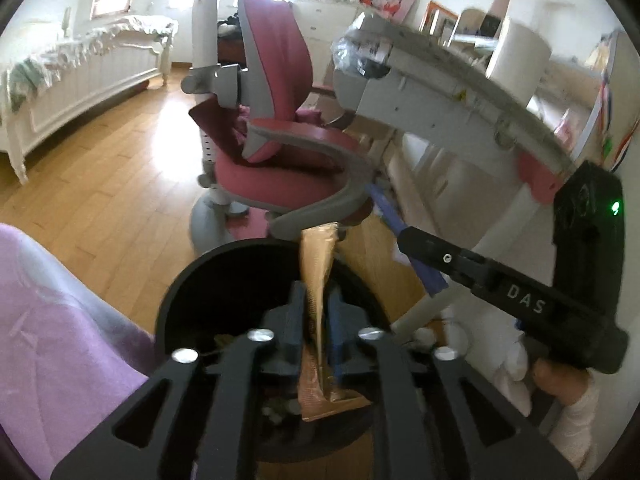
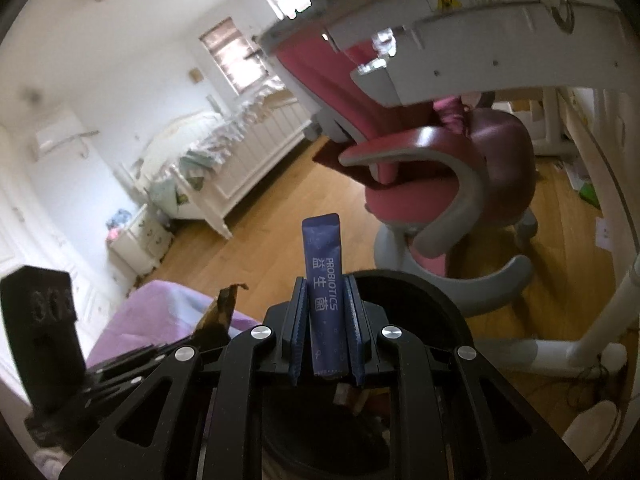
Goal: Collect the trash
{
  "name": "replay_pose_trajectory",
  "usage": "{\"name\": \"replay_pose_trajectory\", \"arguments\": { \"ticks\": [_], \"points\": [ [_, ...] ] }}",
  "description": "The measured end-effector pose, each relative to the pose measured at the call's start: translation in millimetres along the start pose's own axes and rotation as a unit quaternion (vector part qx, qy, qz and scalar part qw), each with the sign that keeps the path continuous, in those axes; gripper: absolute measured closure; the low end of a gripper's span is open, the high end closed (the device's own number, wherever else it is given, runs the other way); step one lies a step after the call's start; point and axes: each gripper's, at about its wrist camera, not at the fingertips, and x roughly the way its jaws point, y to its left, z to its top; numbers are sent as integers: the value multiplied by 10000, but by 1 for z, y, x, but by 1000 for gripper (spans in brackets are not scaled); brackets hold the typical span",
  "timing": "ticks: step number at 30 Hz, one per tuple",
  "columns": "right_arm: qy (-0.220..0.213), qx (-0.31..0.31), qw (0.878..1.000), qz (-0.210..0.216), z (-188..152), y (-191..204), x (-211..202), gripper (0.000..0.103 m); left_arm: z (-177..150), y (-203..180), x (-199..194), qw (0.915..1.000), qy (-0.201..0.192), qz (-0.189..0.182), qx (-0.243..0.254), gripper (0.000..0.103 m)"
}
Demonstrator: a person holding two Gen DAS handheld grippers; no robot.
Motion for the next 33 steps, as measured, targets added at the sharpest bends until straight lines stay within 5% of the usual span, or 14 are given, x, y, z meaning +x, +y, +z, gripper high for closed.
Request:
{"name": "replay_pose_trajectory", "arguments": {
  "ticks": [1, 2, 5, 17, 21, 27, 33],
  "points": [
    [79, 52, 9999, -66, -1, -3, 4, 64, 1, -3, 2, 9998, 24, 164, 93, 25],
    [106, 108, 9998, -94, -1, -5, 5, 49, 0, -7, 1, 9992, -51, 341, 201, 5],
    [26, 336, 9994, -117, -3, -13, 3, 31, -2, -12, -7, 9976, -415, 329, 437, 5],
    [21, 116, 9999, 21, -6, 20, -11, 22, -7, 22, -55, 9967, -723, -208, -310, 5],
    [-46, -98, 9999, 1, -7, 47, -15, 9, -14, 32, -94, 9945, -997, 242, -222, 5],
    [-210, -607, 9978, 153, -9, 103, -14, 5, -37, 69, -159, 9843, -1314, 1033, -573, 5],
    [-594, -1436, 9877, 178, -32, 197, -6, 5, -73, 120, -219, 9581, -1467, 2211, -1077, 5]
  ]
}}
